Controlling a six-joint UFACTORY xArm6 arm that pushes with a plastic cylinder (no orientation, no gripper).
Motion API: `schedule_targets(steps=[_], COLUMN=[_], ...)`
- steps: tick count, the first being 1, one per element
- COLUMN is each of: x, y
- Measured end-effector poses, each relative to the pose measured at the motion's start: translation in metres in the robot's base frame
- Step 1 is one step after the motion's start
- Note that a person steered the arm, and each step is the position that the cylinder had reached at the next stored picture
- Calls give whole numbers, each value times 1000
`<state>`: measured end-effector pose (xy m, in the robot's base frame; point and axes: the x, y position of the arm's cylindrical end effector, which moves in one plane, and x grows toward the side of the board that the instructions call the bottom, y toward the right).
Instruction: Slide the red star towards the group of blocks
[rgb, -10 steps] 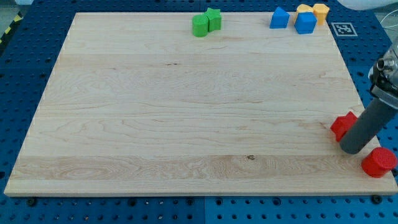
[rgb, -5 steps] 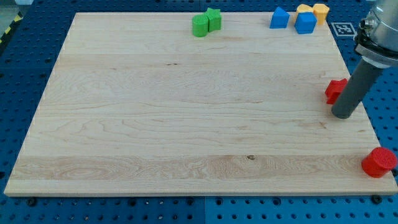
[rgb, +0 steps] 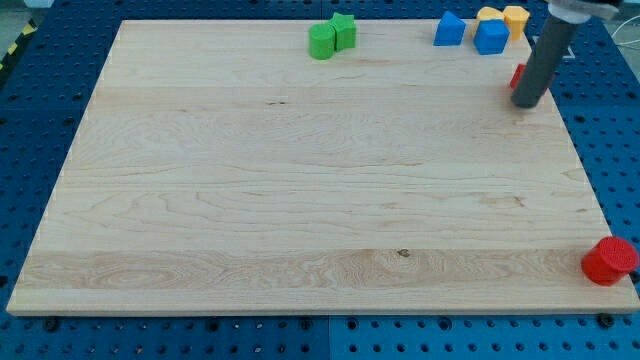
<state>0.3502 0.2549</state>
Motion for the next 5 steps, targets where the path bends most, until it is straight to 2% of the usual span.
schedule_targets(steps=[1,5], x=[-20,-24], y=[0,15])
